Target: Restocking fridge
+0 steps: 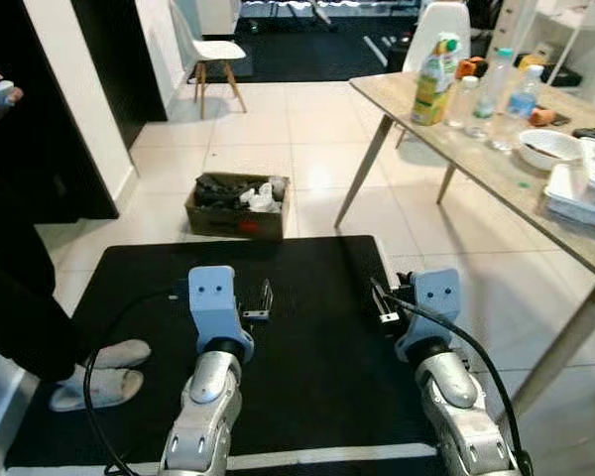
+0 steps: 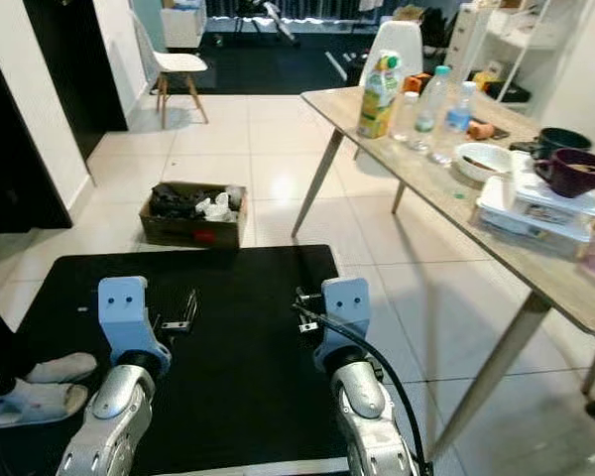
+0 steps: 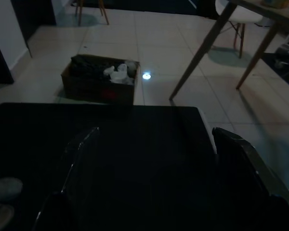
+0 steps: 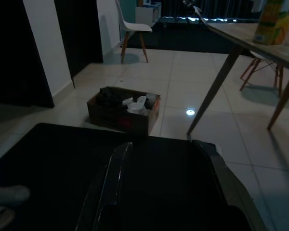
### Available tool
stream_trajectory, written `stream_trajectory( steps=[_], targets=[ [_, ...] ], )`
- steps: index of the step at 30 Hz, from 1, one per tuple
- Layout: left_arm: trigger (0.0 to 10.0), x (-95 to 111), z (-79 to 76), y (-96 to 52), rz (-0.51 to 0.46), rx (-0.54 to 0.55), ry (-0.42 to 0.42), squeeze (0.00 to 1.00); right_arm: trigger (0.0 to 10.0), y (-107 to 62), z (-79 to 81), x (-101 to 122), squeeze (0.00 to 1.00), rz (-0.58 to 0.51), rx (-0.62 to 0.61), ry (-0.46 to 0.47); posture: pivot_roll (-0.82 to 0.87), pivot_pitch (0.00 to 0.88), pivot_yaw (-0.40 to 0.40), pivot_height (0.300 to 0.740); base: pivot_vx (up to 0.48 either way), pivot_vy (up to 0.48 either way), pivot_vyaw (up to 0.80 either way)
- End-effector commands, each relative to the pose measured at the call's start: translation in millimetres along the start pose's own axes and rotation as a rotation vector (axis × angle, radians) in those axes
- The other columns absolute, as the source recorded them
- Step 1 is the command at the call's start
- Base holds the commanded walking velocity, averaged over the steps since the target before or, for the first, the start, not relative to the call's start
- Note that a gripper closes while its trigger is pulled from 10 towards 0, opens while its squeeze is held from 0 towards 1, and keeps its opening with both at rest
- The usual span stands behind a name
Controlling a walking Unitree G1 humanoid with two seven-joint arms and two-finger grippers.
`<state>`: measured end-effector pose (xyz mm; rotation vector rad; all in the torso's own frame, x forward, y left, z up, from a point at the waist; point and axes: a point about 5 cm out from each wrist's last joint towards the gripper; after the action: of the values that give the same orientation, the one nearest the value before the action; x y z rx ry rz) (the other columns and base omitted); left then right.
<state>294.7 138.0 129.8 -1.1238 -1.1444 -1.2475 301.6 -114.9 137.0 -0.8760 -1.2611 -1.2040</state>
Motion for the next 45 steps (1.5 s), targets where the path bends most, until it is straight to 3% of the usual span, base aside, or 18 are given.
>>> stream_trajectory(
  steps=[1, 13, 45],
  targets=[
    [10.0, -3.6, -0.9, -0.1, 0.016, -0.002, 0.009, 0.00, 10.0, -2.2, -3.8, -1.2, 0.00, 0.006, -0.016, 0.009, -0.11, 0.111, 0.012, 0.740, 0.386, 0.000, 0.00],
    [10.0, -2.1, -0.3, 1.3, 0.009, -0.001, 0.018, 0.00, 10.0, -2.3, -3.9, -1.3, 0.00, 0.008, -0.016, 0.010, -0.12, 0.111, 0.011, 0.740, 0.438, 0.000, 0.00],
    [10.0, -4.7, 0.7, 1.4, 0.028, 0.002, 0.023, 0.00, 10.0, -2.6, -4.1, -0.9, 0.00, 0.008, -0.014, 0.011, -0.12, 0.111, 0.012, 0.740, 0.413, -0.166, 0.00]
  ],
)
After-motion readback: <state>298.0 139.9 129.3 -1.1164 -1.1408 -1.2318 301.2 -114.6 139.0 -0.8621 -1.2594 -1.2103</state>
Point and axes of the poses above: a point about 5 cm out from each wrist's last joint towards the gripper, its own y axis pointing out of the wrist towards the gripper, its own x axis along the axis of the wrist's last joint, z = x × y, and after that the axes turned 11 degrees about y, right-handed
